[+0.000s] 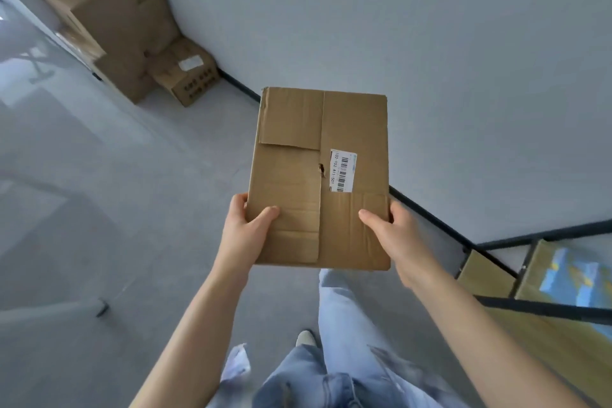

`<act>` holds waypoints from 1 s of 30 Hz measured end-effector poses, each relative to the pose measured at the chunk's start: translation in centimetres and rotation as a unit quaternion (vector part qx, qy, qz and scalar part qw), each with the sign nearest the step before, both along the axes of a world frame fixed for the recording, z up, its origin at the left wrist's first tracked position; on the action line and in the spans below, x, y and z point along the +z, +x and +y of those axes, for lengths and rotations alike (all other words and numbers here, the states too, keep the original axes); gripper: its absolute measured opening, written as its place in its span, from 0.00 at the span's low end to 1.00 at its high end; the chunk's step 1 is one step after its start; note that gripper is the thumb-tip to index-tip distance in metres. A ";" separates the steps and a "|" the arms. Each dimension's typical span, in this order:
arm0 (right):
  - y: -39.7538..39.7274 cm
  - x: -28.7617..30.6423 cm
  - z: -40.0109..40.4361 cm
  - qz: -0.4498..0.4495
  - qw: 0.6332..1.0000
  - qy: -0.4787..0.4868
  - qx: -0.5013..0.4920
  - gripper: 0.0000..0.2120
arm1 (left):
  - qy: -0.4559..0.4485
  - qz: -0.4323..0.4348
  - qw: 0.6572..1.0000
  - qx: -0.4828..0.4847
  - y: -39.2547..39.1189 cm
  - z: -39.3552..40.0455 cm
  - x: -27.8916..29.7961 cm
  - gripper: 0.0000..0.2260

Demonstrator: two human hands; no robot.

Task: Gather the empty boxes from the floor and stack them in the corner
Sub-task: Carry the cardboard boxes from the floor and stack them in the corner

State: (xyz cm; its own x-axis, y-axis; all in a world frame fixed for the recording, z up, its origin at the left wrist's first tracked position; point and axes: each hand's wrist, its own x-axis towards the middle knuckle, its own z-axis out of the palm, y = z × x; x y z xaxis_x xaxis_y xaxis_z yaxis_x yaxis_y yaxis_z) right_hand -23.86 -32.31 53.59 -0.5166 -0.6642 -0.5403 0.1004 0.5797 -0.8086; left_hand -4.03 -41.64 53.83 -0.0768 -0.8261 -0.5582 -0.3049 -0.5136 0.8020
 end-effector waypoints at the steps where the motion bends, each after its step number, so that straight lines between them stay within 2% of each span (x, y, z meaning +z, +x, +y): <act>1: -0.2 -0.4 -2.2 -0.006 1.000 0.003 0.016 0.11 | 0.001 -0.003 1.000 0.014 0.0 -1.9 -0.4 0.12; 4: -1.2 -1.2 -10.4 -0.012 0.998 0.007 0.053 0.14 | 0.003 -0.011 0.999 0.049 -0.4 -8.8 -0.9 0.12; 9: -2.6 -0.9 -26.2 -0.031 0.988 0.004 0.148 0.13 | 0.006 -0.016 0.992 0.128 -0.5 -21.2 -1.0 0.12; 11: -3.0 -0.3 -29.7 -0.029 0.985 0.005 0.170 0.13 | 0.003 -0.012 0.990 0.141 -0.5 -23.6 -0.6 0.13; 18: -0.5 -1.6 -48.7 -0.043 0.969 0.022 0.243 0.14 | 0.017 0.004 0.976 0.219 2.6 -38.4 -2.2 0.13; 22: 1.9 -3.1 -58.7 -0.052 0.965 0.040 0.255 0.15 | 0.024 0.006 0.974 0.227 5.2 -47.9 -3.5 0.15; 30: 6.2 -6.0 -79.5 -0.073 0.955 0.083 0.275 0.19 | 0.056 -0.028 0.987 0.148 10.5 -69.7 -6.5 0.18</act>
State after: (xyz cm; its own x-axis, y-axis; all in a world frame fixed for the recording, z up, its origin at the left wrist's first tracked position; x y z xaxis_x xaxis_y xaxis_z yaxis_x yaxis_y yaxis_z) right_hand -17.63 -111.80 47.63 -0.0249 -0.7120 -0.7017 -0.1527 0.6964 -0.7012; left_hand 6.49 -111.29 47.35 0.1923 -0.7400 -0.6445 -0.1702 -0.6719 0.7208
